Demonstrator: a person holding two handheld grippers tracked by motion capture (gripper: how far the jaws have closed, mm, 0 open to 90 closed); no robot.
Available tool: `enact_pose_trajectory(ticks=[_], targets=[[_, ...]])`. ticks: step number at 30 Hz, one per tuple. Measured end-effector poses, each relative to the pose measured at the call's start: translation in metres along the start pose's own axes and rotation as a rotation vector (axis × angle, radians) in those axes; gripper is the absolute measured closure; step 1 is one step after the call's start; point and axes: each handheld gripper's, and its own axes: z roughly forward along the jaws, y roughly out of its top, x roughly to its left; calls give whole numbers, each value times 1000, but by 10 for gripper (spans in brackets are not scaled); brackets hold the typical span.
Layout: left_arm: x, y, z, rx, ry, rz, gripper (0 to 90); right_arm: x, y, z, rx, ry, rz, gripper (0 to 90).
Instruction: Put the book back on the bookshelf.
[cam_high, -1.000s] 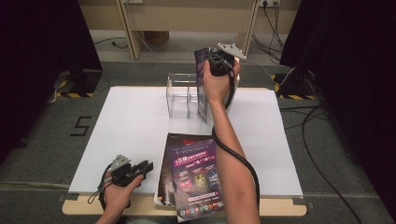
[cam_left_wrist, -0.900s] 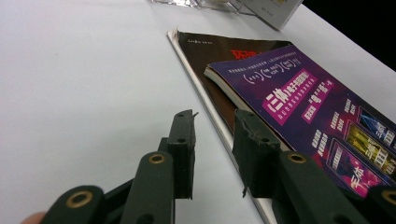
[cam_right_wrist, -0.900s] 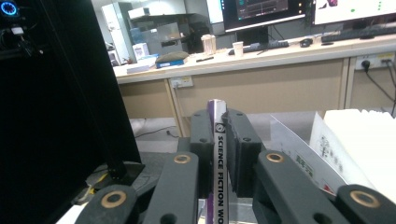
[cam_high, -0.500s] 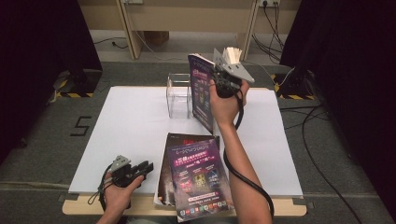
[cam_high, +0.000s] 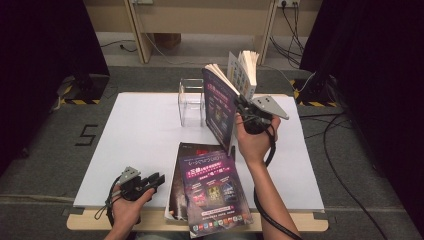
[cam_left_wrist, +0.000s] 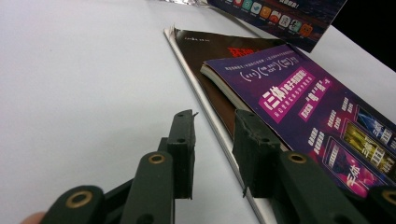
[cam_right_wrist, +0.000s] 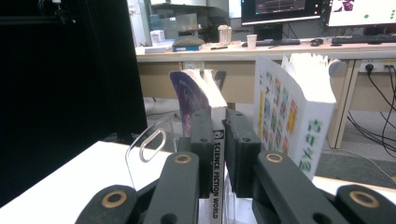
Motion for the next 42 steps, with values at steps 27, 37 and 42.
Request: enact_pose_trajectory(ticks=[27,37,42], targets=[[1,1,-1,1,-8,-12,680,2,-1,35,226,35,20,788],[1,1,-1,5,-7,-8,678,7,5,40,250,3,24,833],[2,1,-1,4,-6,-13,679,11,4,41,208,-5,25,834]])
